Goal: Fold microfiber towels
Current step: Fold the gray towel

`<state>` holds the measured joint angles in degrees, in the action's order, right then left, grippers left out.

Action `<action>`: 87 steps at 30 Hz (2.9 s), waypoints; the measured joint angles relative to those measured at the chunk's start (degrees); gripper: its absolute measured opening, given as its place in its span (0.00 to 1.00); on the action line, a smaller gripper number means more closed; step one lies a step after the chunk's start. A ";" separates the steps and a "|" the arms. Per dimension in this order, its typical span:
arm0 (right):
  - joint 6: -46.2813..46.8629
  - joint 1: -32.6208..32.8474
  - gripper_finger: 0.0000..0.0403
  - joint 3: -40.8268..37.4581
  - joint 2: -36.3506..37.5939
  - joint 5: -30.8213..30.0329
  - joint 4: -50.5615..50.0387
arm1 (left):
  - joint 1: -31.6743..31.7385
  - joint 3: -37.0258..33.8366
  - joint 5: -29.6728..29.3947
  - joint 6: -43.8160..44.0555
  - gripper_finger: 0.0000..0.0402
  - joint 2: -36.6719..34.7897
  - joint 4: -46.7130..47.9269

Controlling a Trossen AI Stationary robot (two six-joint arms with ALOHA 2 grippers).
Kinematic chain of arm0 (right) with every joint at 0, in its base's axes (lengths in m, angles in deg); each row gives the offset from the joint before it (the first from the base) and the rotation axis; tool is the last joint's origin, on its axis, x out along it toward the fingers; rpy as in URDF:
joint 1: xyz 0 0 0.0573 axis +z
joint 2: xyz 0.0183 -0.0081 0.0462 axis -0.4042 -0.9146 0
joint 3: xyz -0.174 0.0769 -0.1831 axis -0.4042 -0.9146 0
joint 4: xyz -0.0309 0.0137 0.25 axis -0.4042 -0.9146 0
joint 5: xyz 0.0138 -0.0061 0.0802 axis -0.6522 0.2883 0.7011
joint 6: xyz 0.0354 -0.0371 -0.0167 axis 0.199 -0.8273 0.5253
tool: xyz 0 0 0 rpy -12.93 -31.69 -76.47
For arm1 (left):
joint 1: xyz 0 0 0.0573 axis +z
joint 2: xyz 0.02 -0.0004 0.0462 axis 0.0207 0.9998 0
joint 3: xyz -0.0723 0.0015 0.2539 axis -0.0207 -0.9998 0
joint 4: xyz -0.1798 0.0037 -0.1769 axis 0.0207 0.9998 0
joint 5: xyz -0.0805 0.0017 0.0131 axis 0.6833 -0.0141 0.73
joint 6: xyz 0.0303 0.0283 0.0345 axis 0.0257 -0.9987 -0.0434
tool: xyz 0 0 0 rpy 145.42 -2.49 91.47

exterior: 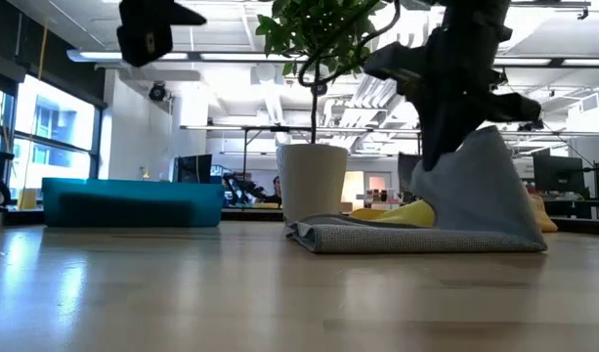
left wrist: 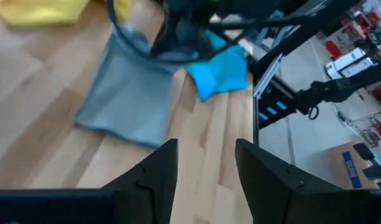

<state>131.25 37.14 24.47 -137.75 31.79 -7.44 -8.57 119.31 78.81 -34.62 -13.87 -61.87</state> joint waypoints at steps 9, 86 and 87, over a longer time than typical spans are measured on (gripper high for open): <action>3.70 0.39 0.00 -0.02 -4.36 -0.33 13.83 | 2.77 -0.04 -0.03 -4.41 0.37 -7.40 7.01; -10.42 -1.79 0.37 23.71 -17.91 -1.78 -17.88 | 4.94 -0.07 4.39 -7.27 0.37 -7.66 11.53; -10.87 -1.79 0.38 23.71 -17.71 -1.16 -18.46 | 4.94 -0.07 4.39 -7.27 0.37 -7.66 11.73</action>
<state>120.39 35.35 48.18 -155.46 30.63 -25.90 -3.63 119.25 83.20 -41.89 -21.53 -50.14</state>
